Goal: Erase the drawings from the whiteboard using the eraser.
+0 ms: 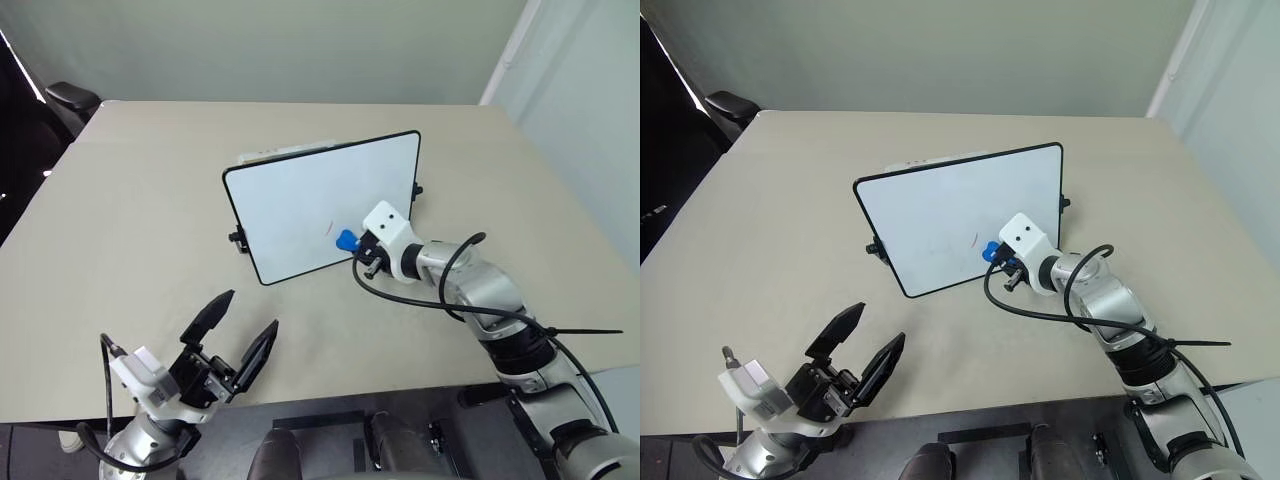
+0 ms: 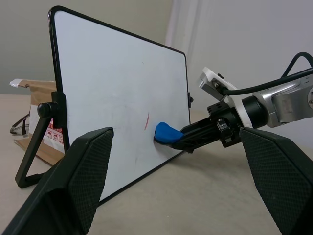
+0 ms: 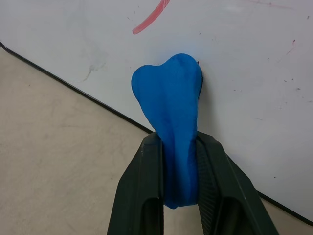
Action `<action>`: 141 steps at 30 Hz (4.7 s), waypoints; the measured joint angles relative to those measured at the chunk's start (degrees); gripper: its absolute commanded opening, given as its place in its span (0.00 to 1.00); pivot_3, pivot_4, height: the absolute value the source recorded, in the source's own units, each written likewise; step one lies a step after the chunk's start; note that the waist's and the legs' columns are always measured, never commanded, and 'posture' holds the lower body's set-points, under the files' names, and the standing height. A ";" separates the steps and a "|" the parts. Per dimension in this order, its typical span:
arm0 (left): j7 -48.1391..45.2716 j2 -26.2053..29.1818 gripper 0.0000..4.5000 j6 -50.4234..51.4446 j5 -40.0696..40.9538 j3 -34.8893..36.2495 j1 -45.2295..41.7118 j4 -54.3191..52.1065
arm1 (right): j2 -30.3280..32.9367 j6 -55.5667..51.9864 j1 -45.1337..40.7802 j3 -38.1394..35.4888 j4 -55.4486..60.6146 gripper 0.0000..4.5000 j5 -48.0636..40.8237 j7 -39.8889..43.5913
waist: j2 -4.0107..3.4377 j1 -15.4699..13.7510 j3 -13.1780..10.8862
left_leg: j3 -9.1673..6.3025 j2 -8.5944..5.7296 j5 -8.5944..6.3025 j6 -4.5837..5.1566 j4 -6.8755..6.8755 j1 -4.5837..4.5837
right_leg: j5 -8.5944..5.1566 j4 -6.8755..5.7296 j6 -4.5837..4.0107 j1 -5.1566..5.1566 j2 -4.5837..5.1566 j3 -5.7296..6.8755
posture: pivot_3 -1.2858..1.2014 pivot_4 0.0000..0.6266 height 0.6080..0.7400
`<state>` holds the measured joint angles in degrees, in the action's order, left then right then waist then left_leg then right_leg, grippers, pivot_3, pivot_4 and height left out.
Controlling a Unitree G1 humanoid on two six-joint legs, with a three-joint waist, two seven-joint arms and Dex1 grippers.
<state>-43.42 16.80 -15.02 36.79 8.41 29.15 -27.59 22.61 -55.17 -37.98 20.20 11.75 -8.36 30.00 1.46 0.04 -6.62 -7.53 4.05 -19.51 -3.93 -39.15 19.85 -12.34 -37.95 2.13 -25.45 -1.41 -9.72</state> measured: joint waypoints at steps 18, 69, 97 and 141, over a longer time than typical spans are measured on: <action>0.00 0.08 1.00 0.01 0.19 0.03 0.01 -0.01 | -1.74 1.37 -8.28 0.05 1.96 0.11 -0.09 1.52 | -0.01 -0.01 -0.01 | -0.01 0.00 0.00 0.00 0.04 0.04 | -0.01 0.02 -0.01 -0.07 0.01 0.00 | 0.52 0.24 1.00; 0.05 0.06 1.00 0.08 0.66 0.26 0.86 -1.53 | -4.85 10.64 -4.11 0.60 -1.31 0.11 6.28 2.94 | -0.01 0.09 0.00 | -0.04 0.00 0.16 -0.19 0.06 0.04 | 0.13 0.03 -0.22 -0.07 0.01 0.00 | 0.52 0.24 1.00; 0.03 0.14 1.00 0.54 1.86 1.65 0.41 -1.53 | -2.35 12.88 -0.72 3.77 -5.87 0.11 9.80 4.25 | 0.00 0.11 0.00 | -0.05 0.00 0.21 -0.28 0.05 0.02 | 0.14 0.02 -0.25 -0.05 0.02 0.00 | 0.52 0.24 1.00; -0.19 -0.01 1.00 1.09 2.16 1.09 1.52 -2.76 | 0.70 10.53 1.77 0.22 -5.45 0.11 13.31 1.46 | -0.01 -0.31 -0.01 | -0.04 0.00 0.37 -0.50 0.01 0.12 | 0.36 0.09 -0.66 -0.03 0.02 0.00 | 0.52 0.24 1.00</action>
<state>-43.62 16.79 -13.94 38.95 9.50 30.67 -30.35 23.31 -44.65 -36.22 20.42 6.30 4.95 31.46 1.45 -0.27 -6.63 -7.57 4.05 -19.15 -4.43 -39.13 19.96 -11.98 -37.86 1.47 -25.48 -1.39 -9.72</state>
